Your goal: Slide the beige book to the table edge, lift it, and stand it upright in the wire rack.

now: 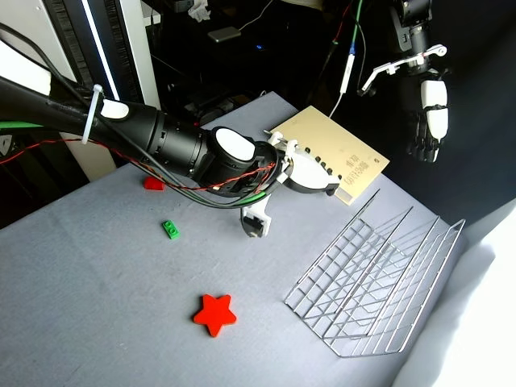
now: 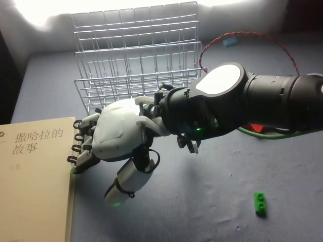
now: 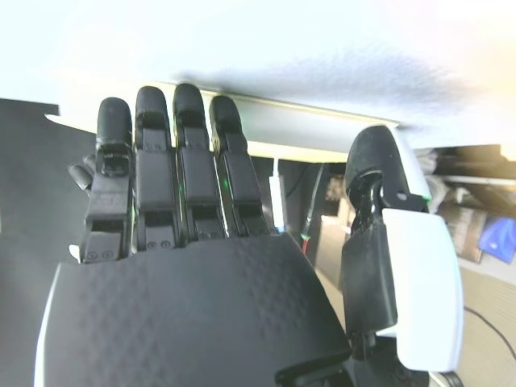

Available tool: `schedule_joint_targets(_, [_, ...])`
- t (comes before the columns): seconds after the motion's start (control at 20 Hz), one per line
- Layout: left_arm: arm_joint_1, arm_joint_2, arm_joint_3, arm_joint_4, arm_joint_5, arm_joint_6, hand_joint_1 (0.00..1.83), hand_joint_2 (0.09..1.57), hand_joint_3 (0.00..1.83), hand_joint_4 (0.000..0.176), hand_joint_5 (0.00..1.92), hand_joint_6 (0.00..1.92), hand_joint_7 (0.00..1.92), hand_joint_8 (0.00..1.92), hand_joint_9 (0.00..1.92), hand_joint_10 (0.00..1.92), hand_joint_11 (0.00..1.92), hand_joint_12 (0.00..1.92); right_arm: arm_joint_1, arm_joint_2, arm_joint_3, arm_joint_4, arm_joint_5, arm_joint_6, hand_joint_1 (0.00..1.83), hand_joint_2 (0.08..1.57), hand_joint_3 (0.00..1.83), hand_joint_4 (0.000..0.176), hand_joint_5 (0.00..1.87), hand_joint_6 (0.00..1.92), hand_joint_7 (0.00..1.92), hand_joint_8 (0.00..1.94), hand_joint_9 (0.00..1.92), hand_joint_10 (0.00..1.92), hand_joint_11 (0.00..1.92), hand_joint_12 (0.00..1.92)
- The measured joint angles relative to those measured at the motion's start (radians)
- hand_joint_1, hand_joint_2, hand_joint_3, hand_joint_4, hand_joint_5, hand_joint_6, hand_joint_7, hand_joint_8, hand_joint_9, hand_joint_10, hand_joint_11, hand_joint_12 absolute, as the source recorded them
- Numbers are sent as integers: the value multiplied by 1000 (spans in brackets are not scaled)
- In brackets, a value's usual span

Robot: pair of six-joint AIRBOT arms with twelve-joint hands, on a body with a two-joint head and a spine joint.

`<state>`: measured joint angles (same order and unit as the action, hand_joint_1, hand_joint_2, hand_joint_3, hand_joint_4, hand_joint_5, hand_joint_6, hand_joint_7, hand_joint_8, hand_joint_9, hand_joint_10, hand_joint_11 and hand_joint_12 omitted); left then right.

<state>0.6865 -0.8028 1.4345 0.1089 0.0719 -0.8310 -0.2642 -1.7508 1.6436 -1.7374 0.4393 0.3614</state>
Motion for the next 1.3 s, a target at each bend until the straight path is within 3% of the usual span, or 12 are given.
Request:
schedule_joint_targets(0.35, [-10,11,-3,6,-5,-1,271,1164,4,0,278,0,298,0,268,0,0,743,6,4,-32,-3,-12,18,172,1123,1,0,321,0,361,5,355,5,0,792])
schedule_joint_targets(0.45, [-11,16,-3,135,-12,-137,266,1165,4,0,273,0,291,0,263,0,0,738,6,3,-54,-1,-15,20,170,1124,1,0,321,0,364,6,357,5,0,790])
schedule_joint_targets(0.5, [-9,16,-3,261,-23,-262,266,1165,3,0,273,0,291,0,263,0,0,737,6,0,-61,-2,-17,22,169,1124,1,0,321,0,365,6,357,5,0,790])
schedule_joint_targets(0.55, [-2,17,-3,277,-35,-284,266,1165,3,0,273,0,291,0,263,0,0,736,6,-1,-64,-2,-19,23,169,1124,1,0,321,0,365,6,357,5,0,789])
schedule_joint_targets(1.1, [17,21,-6,351,-93,-293,319,1152,0,0,309,5,328,5,297,6,0,791,6,-8,-72,-1,-38,31,165,1130,2,0,316,0,360,2,349,1,0,792])
schedule_joint_targets(1.3, [11,47,-43,406,-100,-327,274,1167,5,0,301,1,317,0,301,6,0,791,6,-3,-72,-1,-40,32,169,1129,1,0,324,2,366,3,363,5,0,815])
